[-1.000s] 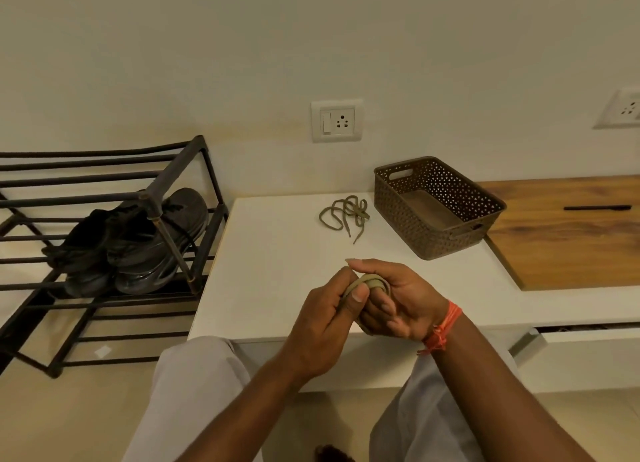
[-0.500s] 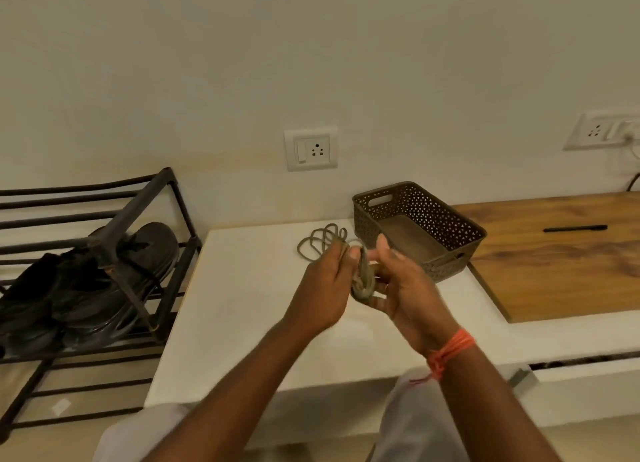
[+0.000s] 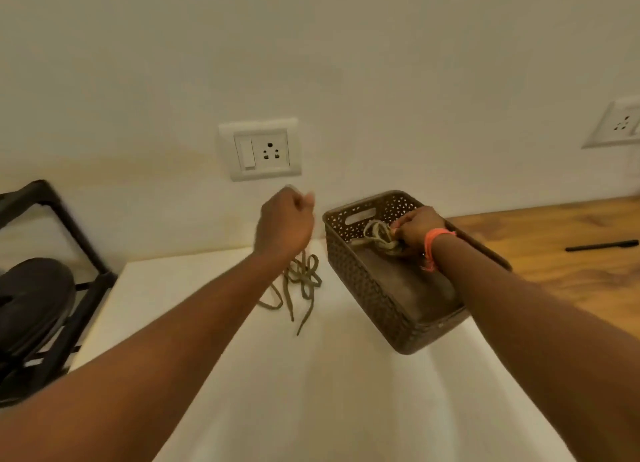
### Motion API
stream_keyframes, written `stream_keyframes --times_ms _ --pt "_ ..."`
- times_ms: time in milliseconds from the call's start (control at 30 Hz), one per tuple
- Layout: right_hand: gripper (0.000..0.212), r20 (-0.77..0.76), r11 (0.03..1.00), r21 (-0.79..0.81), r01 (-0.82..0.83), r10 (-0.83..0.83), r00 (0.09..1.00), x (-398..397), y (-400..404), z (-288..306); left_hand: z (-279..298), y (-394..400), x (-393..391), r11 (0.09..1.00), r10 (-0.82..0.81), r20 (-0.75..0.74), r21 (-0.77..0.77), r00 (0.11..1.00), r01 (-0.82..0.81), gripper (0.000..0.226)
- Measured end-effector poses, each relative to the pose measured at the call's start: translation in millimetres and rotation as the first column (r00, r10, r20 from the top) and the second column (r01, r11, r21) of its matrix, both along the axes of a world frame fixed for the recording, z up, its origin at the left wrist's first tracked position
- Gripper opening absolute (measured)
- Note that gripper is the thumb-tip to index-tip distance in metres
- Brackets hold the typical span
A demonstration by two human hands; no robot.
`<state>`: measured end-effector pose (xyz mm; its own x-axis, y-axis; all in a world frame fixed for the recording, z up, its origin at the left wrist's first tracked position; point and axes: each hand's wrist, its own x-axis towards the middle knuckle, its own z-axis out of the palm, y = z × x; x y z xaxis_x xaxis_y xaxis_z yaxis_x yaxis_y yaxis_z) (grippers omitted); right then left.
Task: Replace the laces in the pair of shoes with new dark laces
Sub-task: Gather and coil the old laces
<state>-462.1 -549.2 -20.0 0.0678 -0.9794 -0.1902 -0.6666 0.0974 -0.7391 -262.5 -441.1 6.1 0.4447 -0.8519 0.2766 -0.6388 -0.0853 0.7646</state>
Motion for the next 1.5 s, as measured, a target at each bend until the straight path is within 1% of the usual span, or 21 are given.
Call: stream_keyframes --times_ms 33,100,167,233,300,400,500,533,633,767,833,933,1000,1100,1167,1233,1267,1333,1367,1400,1500 --pt "0.007 -0.068 0.999 0.021 -0.049 0.050 0.996 3 -2 -8 -18 4 10 0.997 -0.023 0.063 0.080 0.998 0.018 0.024" --pt "0.020 -0.198 0.994 -0.020 -0.103 0.097 0.975 7 -8 -15 -52 11 22 0.949 -0.192 0.152 0.280 0.970 0.144 0.021" --pt "0.021 -0.310 0.987 -0.084 -0.138 0.106 0.945 9 -2 -5 -73 20 25 0.874 -0.369 0.259 0.423 0.892 0.239 0.034" --pt "0.019 -0.341 0.975 -0.173 -0.138 0.072 0.937 8 13 13 -79 28 22 0.884 -0.397 0.410 0.412 0.821 0.222 0.032" --pt "0.013 -0.254 0.932 -0.337 -0.130 0.043 0.966 7 45 31 -70 37 23 0.925 -0.333 0.470 0.332 0.817 0.186 0.024" --pt "0.018 -0.021 0.865 -0.452 -0.217 0.232 0.972 15 113 47 -44 64 27 0.950 -0.304 0.349 0.179 0.887 0.255 0.022" --pt "0.064 0.066 0.855 -0.243 -0.459 0.487 0.871 35 170 47 -4 112 20 0.951 -0.305 0.226 0.016 0.925 0.309 0.021" --pt "0.063 0.090 0.836 -0.219 -0.504 0.532 0.842 43 182 44 7 128 16 0.946 -0.319 0.134 -0.020 0.938 0.325 0.023" --pt "0.014 0.274 0.821 -0.311 -0.479 0.560 0.782 60 222 41 32 175 13 0.956 -0.283 -0.062 -0.106 0.957 0.275 0.027" --pt "0.017 0.322 0.798 -0.370 -0.476 0.591 0.740 55 271 49 42 228 28 0.992 0.032 -0.172 -0.119 0.985 -0.053 0.043" --pt "0.018 0.280 0.789 -0.363 -0.495 0.599 0.750 50 287 53 43 252 32 0.993 0.093 -0.134 -0.056 0.987 -0.101 0.050" --pt "0.019 0.266 0.768 -0.353 -0.534 0.629 0.730 46 309 65 44 285 29 1.000 0.000 -0.075 -0.018 0.997 -0.001 0.052" --pt "0.025 0.339 0.766 -0.350 -0.538 0.640 0.690 46 320 75 48 300 21 0.985 -0.170 -0.077 0.003 0.982 0.171 0.055" --pt "0.032 0.495 0.786 -0.289 -0.546 0.611 0.617 48 331 88 52 312 1 0.928 -0.367 -0.182 -0.001 0.912 0.373 0.033" --pt "0.032 0.623 0.827 -0.194 -0.527 0.519 0.585 42 334 94 56 314 0 0.957 -0.290 -0.328 -0.088 0.899 0.276 0.023" --pt "0.034 0.641 0.839 -0.112 -0.533 0.471 0.606 28 334 95 58 313 14 0.987 -0.148 -0.451 -0.124 0.880 0.102 0.022" --pt "0.035 0.586 0.824 -0.085 -0.560 0.496 0.641 19 334 93 54 311 26 0.994 -0.063 -0.439 -0.111 0.896 0.015 0.022" --pt "0.036 0.490 0.773 -0.055 -0.631 0.572 0.658 6 338 88 42 313 43 0.996 0.086 -0.171 -0.010 0.982 -0.089 0.024" --pt "0.035 0.507 0.754 -0.054 -0.655 0.586 0.632 4 341 87 36 315 41 0.999 0.051 -0.082 0.019 0.995 -0.049 0.031" --pt "0.034 0.551 0.749 -0.079 -0.657 0.582 0.598 5 344 87 34 317 28 0.998 -0.052 -0.085 0.018 0.995 0.054 0.038" --pt "0.033 0.625 0.792 -0.176 -0.585 0.549 0.555 19 347 97 38 321 -29 0.916 -0.402 -0.222 -0.089 0.888 0.392 0.028"
